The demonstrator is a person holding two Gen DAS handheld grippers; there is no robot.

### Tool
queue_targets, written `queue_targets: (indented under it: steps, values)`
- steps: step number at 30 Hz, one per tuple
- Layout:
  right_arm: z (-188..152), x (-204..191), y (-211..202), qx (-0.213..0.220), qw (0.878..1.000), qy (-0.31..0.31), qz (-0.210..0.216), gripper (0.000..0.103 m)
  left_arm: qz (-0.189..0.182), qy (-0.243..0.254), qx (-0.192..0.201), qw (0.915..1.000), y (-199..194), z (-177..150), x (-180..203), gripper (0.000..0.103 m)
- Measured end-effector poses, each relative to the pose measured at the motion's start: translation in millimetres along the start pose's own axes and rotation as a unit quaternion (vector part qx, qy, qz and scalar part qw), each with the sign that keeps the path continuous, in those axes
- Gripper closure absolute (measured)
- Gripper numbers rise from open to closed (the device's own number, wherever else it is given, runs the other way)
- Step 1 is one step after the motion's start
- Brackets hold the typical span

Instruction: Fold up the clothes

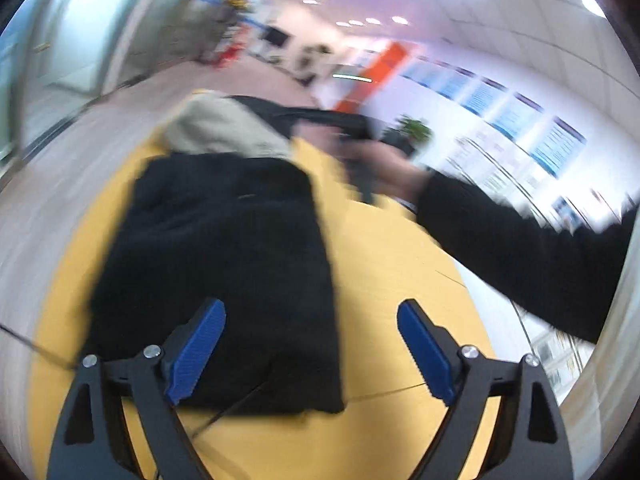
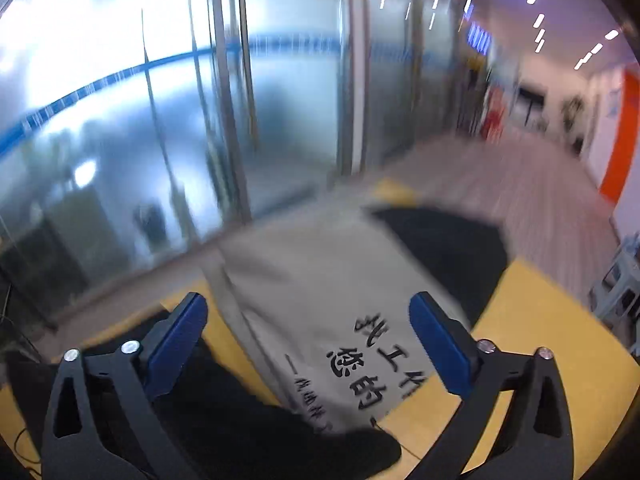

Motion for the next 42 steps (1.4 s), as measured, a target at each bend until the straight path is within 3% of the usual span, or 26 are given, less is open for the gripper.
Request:
queue_targets:
  steps: [1, 3, 4, 6, 8, 10, 13, 18, 23, 26, 31, 39, 42]
  values:
    - [3, 12, 34, -0.048, 0.999, 0.004, -0.001, 0.043, -0.002, 0.013, 0.002, 0.9999, 16, 0, 3, 0.012]
    - [-9, 35, 72, -0.099, 0.995, 0.006, -0.015, 0.050, 0.054, -0.002, -0.024, 0.9982, 49, -7, -17, 0.013]
    - [-17, 46, 87, -0.119, 0.993, 0.006, -0.023, 0.050, 0.076, -0.029, -0.042, 0.9958, 68, -13, -33, 0.019]
    - [-24, 64, 100, -0.128, 0.991, 0.033, -0.014, 0.053, 0.070, -0.038, -0.002, 0.9968, 70, -11, -42, 0.018]
    - [-28, 77, 102, -0.126, 0.991, 0.043, -0.005, 0.056, 0.084, -0.043, 0.005, 0.9955, 75, -7, -44, 0.017]
    - [-30, 86, 98, -0.124, 0.992, 0.029, -0.014, 0.067, 0.097, -0.035, 0.011, 0.9946, 86, 0, -43, 0.008]
    - [-36, 108, 87, -0.117, 0.992, 0.037, -0.025, 0.071, 0.112, -0.008, 0.010, 0.9936, 104, 12, -42, 0.000]
    - [-63, 169, 50, -0.113, 0.989, 0.062, -0.066, 0.071, 0.148, 0.012, 0.024, 0.9886, 134, 32, -39, 0.000]
    - [-113, 243, -12, -0.120, 0.981, 0.092, -0.118, 0.071, 0.156, 0.021, 0.024, 0.9872, 139, 33, -35, 0.000]
    - [-161, 265, -64, -0.113, 0.981, 0.109, -0.116, 0.071, 0.156, 0.022, 0.022, 0.9873, 136, 30, -30, 0.000]
    - [-232, 245, -139, -0.105, 0.984, 0.106, -0.097, 0.067, 0.116, -0.019, 0.024, 0.9928, 99, 20, -4, 0.000]
    - [-299, 171, -215, -0.115, 0.988, 0.089, -0.060, 0.067, 0.112, 0.046, 0.016, 0.9925, 27, 4, 50, 0.000]
    - [-322, 149, -242, -0.124, 0.987, 0.093, -0.049, 0.067, 0.105, 0.061, -0.022, 0.9923, 6, -10, 58, 0.000]
Point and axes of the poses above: each gripper's, at about its wrist camera, not at the fingertips, and y roughly the way its jaws point, x to its right, z to its top, the point moved 2 cm from there along y, roughly the way its jaws point, and after that the axes turned 4 degrees about x, right-handed, at the moved point
